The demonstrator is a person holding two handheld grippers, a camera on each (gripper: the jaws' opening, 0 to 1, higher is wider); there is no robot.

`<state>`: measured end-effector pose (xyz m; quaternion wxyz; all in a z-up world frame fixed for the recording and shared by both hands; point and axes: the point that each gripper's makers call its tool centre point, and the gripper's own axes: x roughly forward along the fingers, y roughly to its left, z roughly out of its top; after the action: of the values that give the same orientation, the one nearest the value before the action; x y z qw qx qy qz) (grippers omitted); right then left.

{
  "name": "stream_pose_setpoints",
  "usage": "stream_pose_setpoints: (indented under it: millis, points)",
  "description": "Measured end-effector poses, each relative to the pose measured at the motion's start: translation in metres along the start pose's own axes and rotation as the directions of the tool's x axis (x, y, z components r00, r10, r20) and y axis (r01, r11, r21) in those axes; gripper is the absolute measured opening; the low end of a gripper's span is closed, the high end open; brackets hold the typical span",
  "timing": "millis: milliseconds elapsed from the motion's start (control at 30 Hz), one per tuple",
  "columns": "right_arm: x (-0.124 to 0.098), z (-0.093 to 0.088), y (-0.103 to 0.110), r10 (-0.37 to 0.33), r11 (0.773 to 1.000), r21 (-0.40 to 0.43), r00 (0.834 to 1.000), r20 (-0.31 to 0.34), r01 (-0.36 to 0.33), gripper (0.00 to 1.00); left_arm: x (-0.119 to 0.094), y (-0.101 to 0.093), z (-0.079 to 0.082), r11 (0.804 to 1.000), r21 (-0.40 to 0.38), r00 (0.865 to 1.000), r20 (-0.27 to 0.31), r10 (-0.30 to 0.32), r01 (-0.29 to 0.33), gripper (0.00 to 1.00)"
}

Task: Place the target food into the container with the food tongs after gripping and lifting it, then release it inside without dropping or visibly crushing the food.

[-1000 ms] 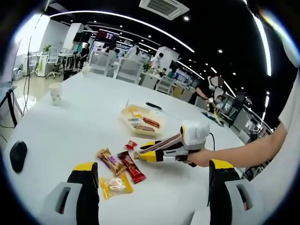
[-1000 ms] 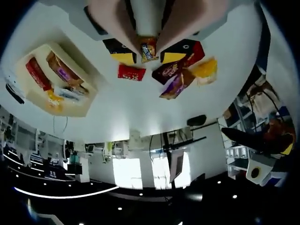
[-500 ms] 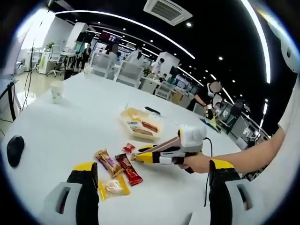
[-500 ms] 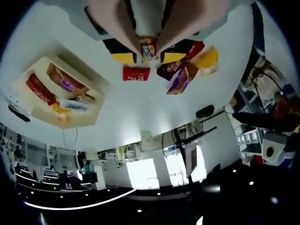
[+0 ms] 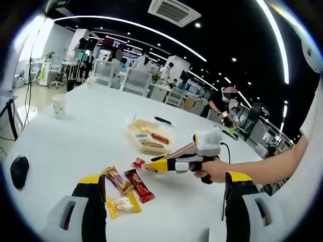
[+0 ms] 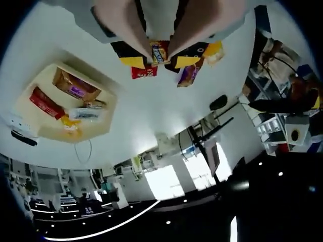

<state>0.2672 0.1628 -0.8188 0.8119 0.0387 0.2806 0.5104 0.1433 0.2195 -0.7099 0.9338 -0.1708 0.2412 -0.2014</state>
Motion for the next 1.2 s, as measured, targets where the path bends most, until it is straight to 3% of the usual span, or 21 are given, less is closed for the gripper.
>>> stream_pose_setpoints:
  millis: [200,400,700,767,1000,1200]
  points:
    - [-0.01,0.009,0.012,0.035,0.998,0.056,0.999,0.041,-0.037,0.19,0.003,-0.002,-0.002,1.0,-0.007,1.0,0.014,-0.003,0.003,0.99]
    - [-0.014,0.015,0.022,0.041,0.999,0.032,0.998,0.044,-0.042,0.19,-0.001,0.002,0.004,0.999,-0.043,0.998,0.059,0.004,-0.002,0.99]
    - [-0.014,0.019,0.021,0.016,1.0,0.007,0.999,0.031,-0.017,0.19,-0.007,0.005,0.008,0.999,-0.034,0.998,0.065,0.016,-0.014,0.99]
    - [-0.015,0.019,0.019,0.012,1.0,0.013,0.999,0.032,-0.012,0.19,-0.012,0.009,0.012,0.999,-0.044,0.995,0.093,0.03,-0.026,0.99]
    - [-0.019,0.023,0.017,0.003,1.0,0.004,1.0,0.026,-0.003,0.19,-0.021,0.02,0.012,0.998,-0.05,0.993,0.101,0.054,-0.049,0.99]
    - [-0.026,0.032,0.024,0.009,1.0,0.008,0.999,0.039,-0.009,0.2,-0.019,0.019,0.015,0.998,-0.049,0.993,0.102,0.052,-0.047,0.99]
